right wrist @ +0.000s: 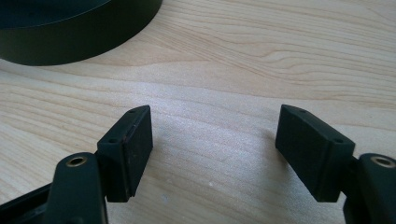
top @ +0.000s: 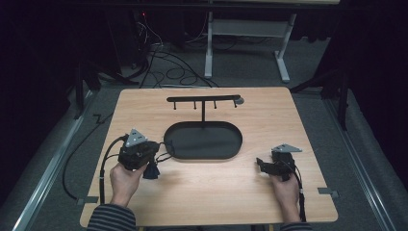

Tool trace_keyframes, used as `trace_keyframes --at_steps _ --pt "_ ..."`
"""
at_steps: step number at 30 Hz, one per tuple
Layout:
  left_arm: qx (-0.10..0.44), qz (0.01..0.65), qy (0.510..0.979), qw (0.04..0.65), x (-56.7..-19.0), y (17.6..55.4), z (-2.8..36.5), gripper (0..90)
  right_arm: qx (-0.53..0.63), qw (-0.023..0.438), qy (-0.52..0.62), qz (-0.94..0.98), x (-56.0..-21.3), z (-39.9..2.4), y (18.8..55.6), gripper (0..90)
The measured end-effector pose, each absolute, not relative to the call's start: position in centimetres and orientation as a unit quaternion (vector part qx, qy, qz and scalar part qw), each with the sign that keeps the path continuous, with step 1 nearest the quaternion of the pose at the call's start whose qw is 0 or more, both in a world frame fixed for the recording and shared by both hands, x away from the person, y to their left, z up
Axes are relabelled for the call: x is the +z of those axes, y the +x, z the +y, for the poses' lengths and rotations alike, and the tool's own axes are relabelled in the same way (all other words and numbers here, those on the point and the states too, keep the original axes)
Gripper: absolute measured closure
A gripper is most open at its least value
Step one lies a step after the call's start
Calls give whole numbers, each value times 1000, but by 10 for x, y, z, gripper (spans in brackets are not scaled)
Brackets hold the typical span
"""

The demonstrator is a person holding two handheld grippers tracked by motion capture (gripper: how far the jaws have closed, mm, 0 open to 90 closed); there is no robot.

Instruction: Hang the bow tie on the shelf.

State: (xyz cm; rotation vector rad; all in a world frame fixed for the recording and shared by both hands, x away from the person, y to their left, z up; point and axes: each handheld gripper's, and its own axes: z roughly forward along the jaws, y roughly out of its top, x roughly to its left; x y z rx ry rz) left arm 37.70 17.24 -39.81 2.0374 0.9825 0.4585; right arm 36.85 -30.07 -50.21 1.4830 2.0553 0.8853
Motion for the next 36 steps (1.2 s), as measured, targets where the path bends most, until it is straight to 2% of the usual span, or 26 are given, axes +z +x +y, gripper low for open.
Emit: trace_keyframes --at_steps 26,36 --pt "204 340 810 433 -355 390 142 866 324 224 538 745 -502 -302 369 287" --pt "212 339 803 441 -344 403 137 866 326 223 540 743 -502 -302 369 286"
